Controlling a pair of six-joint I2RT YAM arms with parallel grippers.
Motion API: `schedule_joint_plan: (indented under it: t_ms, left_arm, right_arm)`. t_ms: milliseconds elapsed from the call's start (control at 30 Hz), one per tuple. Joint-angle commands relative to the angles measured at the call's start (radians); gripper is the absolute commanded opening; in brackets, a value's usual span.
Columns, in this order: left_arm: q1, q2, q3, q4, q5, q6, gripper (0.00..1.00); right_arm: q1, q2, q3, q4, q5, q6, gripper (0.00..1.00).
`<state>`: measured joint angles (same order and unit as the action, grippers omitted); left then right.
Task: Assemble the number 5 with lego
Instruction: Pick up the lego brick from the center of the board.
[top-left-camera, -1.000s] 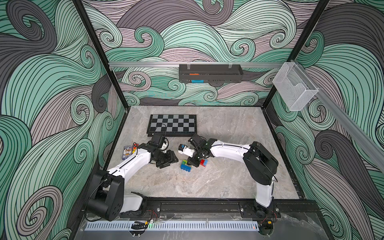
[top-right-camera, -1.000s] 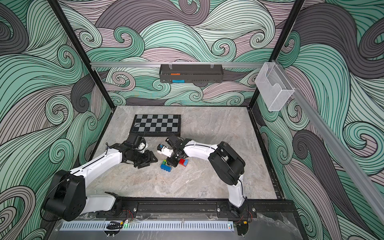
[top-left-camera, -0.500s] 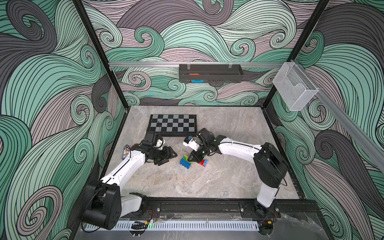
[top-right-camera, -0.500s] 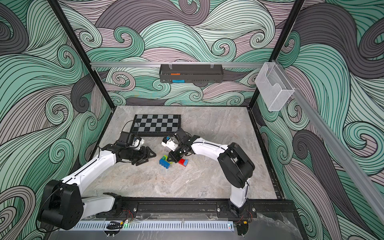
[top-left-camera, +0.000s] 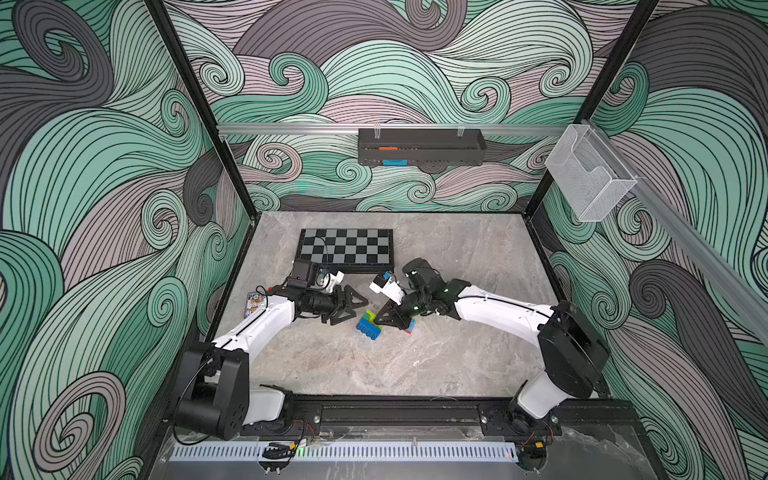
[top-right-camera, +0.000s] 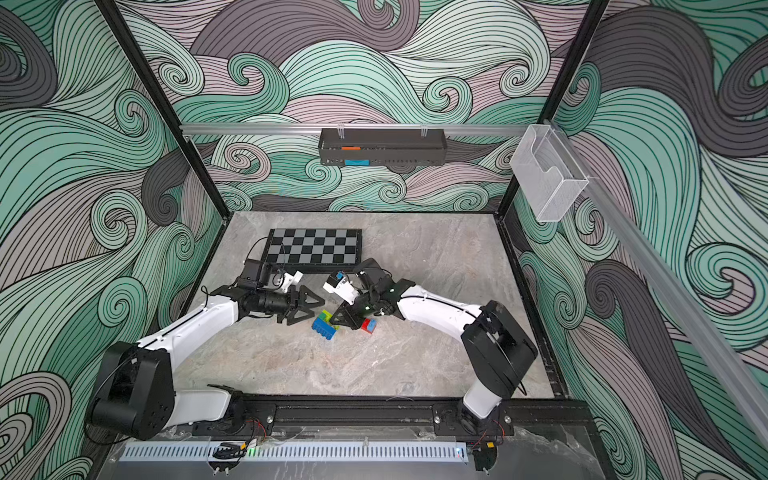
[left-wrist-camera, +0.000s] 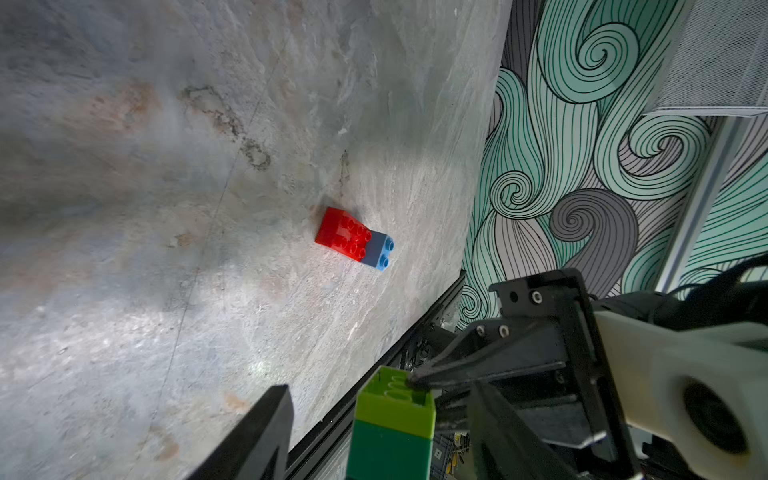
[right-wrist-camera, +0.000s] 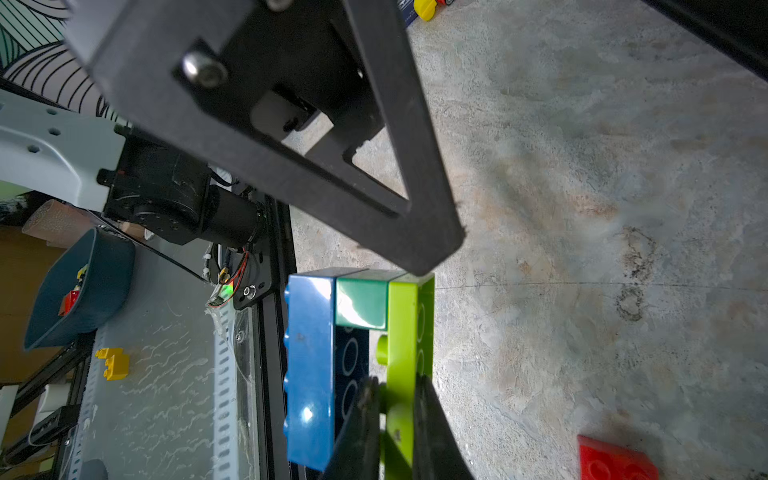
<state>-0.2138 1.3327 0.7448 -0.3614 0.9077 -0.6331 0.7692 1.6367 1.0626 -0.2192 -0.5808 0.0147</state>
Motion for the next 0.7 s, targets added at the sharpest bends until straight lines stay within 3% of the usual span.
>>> schedule_joint_plan:
  t_ms: [0,333,500,667]
  left_arm:
    - [-0.02,0.016,-0.013,0.066,0.075,-0.025,0.67]
    - [-0.038,0.027,-0.025,0.098,0.097,-0.049,0.48]
    - [-0.042,0.03,-0.03,0.111,0.106,-0.062,0.33]
    - [-0.04,0.028,-0.029,0.112,0.11,-0.07,0.24]
  right_arm:
    - [0.005,-0.032,-0.005,0.041,-0.036,0.012,0.11]
    - [0.005,-0.019,0.008,0.05,-0.025,0.011,0.11]
    - [0.005,-0.011,0.017,0.051,-0.028,0.01,0.12]
    - [0.004,-0.003,0.027,0.048,-0.022,0.01,0.19]
